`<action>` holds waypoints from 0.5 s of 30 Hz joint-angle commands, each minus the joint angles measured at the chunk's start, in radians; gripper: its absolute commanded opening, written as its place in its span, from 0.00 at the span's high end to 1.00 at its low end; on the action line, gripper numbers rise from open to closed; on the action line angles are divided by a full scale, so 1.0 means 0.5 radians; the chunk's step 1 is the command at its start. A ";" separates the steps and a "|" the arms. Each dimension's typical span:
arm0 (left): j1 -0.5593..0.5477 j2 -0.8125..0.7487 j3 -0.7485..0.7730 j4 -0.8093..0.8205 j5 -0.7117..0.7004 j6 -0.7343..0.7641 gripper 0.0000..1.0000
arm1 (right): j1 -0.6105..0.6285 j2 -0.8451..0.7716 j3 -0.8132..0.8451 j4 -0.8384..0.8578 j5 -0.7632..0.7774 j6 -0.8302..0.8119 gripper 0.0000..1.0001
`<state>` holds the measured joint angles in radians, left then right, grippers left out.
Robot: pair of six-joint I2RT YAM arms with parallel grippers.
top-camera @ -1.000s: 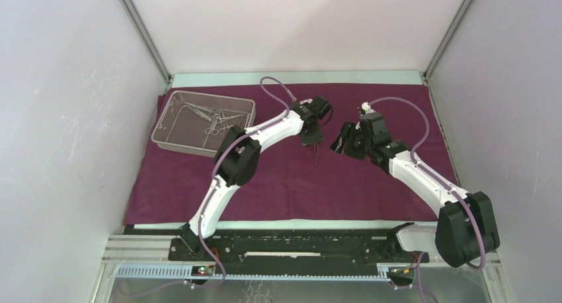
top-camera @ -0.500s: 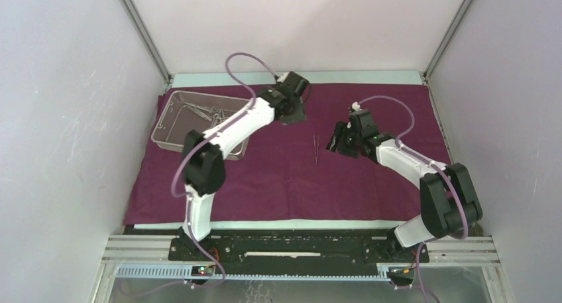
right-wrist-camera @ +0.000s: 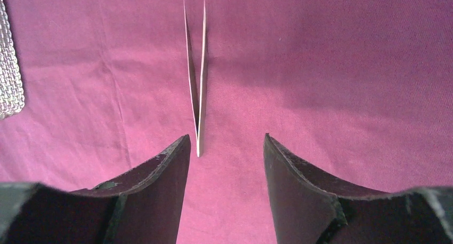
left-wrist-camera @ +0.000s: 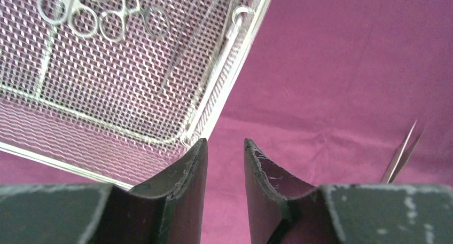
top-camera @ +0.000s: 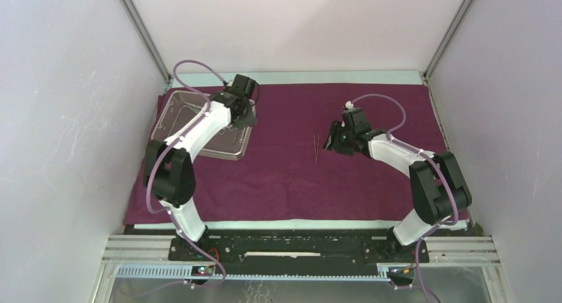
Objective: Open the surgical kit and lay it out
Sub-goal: Move the medical item into the surgical kit.
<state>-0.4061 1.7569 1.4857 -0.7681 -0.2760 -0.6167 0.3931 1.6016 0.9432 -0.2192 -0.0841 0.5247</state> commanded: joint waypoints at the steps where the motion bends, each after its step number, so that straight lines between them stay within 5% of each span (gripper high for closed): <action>1: 0.103 0.073 0.151 0.106 0.048 0.180 0.64 | 0.010 0.006 0.102 0.049 0.019 -0.049 0.39; 15: 0.478 0.925 1.118 0.012 0.386 0.259 0.63 | 0.064 -0.042 0.127 -0.019 0.019 -0.051 0.39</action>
<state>-0.1875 2.1460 1.9312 -0.7441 -0.1444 -0.5167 0.4068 1.6047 0.9596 -0.2199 -0.0872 0.5217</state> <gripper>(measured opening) 0.374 0.611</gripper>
